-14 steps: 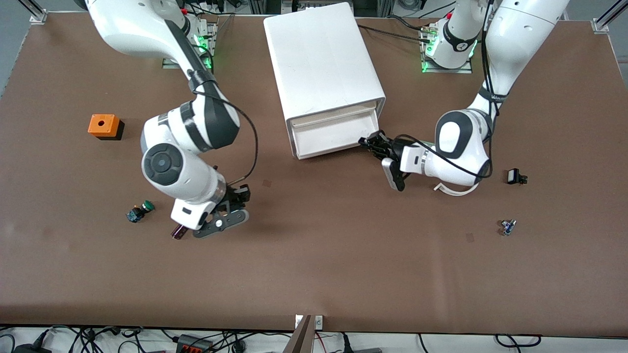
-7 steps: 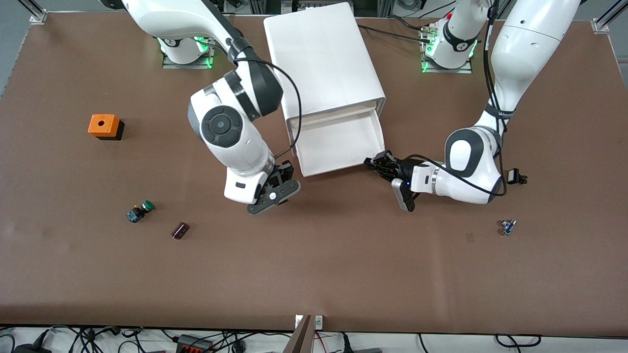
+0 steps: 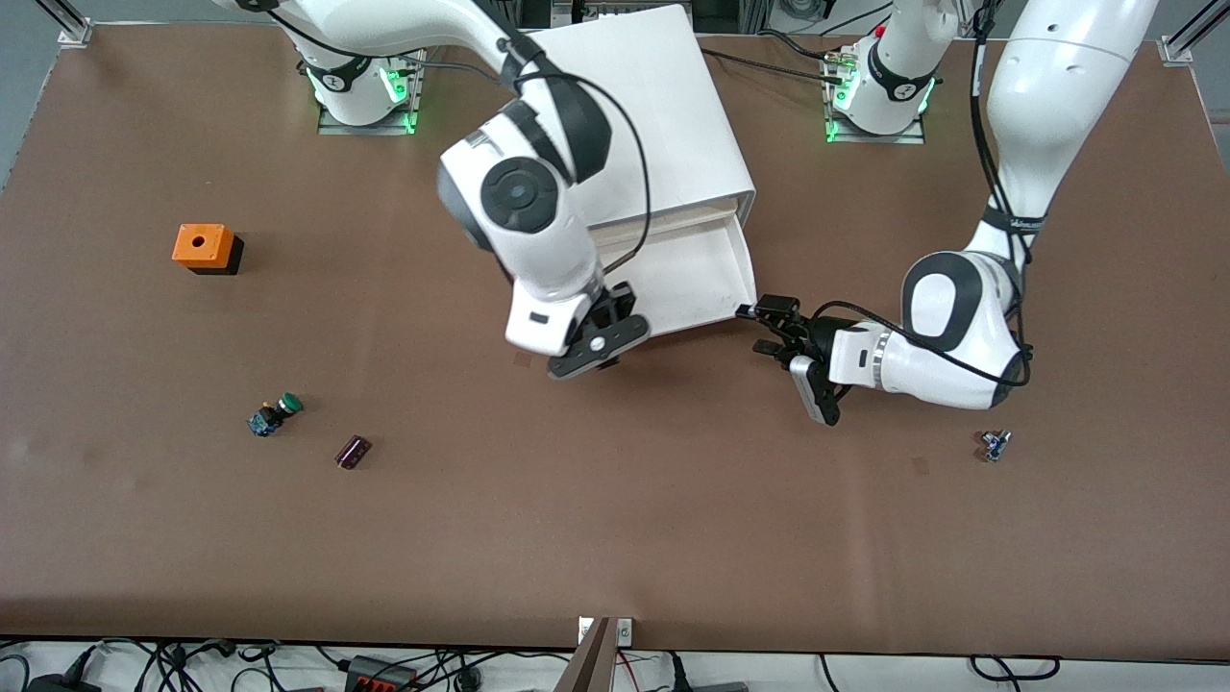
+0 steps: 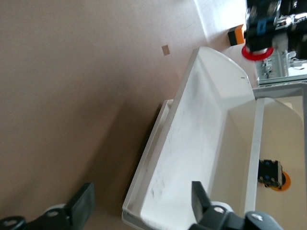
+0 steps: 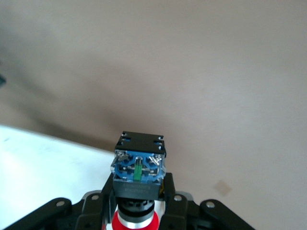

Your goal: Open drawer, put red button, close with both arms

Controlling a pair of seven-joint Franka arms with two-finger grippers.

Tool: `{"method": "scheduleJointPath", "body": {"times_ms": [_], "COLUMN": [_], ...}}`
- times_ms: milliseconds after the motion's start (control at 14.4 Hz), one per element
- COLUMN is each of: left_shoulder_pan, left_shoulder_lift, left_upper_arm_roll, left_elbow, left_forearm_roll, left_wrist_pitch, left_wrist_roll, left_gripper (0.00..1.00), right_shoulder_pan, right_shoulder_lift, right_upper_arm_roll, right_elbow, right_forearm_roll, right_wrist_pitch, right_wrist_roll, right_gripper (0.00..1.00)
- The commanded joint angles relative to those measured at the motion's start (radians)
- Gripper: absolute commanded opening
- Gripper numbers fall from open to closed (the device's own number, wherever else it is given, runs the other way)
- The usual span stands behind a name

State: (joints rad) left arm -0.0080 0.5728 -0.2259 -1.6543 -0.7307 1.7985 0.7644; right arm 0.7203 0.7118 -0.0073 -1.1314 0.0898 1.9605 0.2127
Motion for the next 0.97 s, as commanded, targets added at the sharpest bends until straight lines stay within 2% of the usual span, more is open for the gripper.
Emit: {"method": "scheduleJointPath", "body": {"times_ms": [0, 417, 557, 835, 904], "left_shoulder_pan": [0.025, 0.028, 0.026, 0.031, 0.045], "left_shoulder_lift": [-0.036, -0.07, -0.07, -0.07, -0.068], "left_upper_arm_roll": [0.0, 0.008, -0.001, 0.013, 0.017], "left_elbow": [0.062, 0.218, 0.281, 0.362, 0.408], "left_forearm_roll": [0.126, 0.419, 0.558, 0.753, 0.789], "left_wrist_pitch": [-0.094, -0.24, -0.284, -0.309, -0.307], "left_wrist_roll": [-0.089, -0.379, -0.472, -0.527, -0.525], "left_gripper": [1.0, 1.0, 1.0, 1.0, 1.0], "right_shoulder_pan": [0.068, 0.136, 0.139, 0.14, 0.14], "right_shoulder_lift": [0.029, 0.066, 0.069, 0.072, 0.074], "right_upper_arm_roll": [-0.006, -0.006, -0.006, -0.008, -0.008], "right_elbow": [0.031, 0.025, 0.025, 0.025, 0.025], "right_forearm_roll": [0.005, 0.004, 0.002, 0.001, 0.001], "right_wrist_pitch": [0.031, 0.014, -0.017, -0.083, -0.081], "right_wrist_roll": [0.042, 0.123, 0.123, 0.123, 0.123], "right_gripper": [0.0, 0.0, 0.0, 0.0, 0.0]}}
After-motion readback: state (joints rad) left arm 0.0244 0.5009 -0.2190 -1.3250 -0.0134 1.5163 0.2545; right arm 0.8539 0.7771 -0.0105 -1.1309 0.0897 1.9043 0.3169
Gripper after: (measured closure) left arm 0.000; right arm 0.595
